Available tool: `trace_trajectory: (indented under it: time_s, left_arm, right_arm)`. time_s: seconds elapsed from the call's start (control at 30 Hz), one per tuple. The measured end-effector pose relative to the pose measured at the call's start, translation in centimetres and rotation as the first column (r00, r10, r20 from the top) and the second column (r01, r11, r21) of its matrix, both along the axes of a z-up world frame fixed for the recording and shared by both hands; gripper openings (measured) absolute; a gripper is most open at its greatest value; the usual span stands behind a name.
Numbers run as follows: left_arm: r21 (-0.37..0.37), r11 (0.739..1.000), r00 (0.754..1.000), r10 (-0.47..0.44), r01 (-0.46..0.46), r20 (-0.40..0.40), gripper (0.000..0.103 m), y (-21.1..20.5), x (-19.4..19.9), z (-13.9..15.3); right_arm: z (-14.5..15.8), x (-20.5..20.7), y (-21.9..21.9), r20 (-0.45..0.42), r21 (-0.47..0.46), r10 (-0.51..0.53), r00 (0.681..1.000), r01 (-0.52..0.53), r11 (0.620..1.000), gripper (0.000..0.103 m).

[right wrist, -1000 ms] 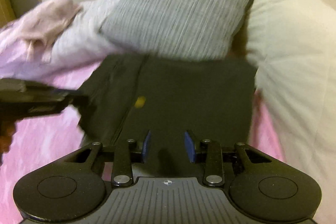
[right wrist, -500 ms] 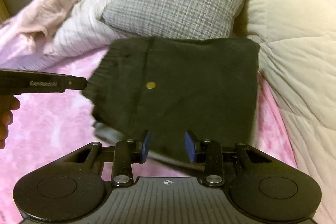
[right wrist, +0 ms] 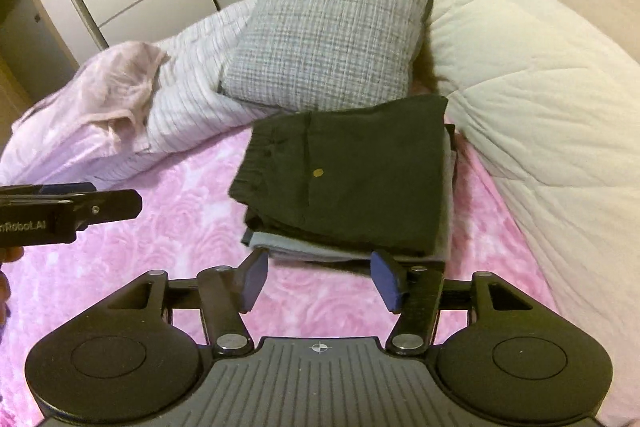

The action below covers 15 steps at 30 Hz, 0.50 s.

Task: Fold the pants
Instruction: 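Open both grippers to release the trousers on the stack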

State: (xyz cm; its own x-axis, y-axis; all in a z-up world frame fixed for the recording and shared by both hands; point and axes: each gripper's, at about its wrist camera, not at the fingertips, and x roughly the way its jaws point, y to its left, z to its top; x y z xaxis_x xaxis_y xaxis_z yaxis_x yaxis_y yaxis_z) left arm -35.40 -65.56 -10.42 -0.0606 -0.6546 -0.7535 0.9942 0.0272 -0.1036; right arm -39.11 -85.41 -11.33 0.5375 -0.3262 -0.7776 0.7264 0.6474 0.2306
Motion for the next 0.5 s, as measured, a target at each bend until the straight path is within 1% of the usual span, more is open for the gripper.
trace_trajectory:
  time_s: [0.13, 0.37, 0.5]
  left_arm:
    - [-0.059, 0.998, 1.000, -0.020, 0.021, 0.017, 0.090, 3.4, -0.3, 2.2]
    - [-0.140, 0.990, 1.000, -0.028, 0.029, 0.010, 0.102, 10.7, 0.4, 5.3]
    - [-0.179, 0.983, 0.999, -0.030, 0.034, 0.024, 0.102, 15.2, 1.1, 6.7]
  right_arm:
    - [2.1, -1.6, 3.6, 0.011, -0.014, -0.039, 0.999, 0.039, 0.999, 0.055]
    - [5.1, -3.7, 11.4, 0.012, -0.042, -0.086, 0.996, 0.087, 0.995, 0.056]
    - [6.8, -4.4, 16.4, 0.037, -0.096, -0.128, 0.991, 0.131, 0.987, 0.056]
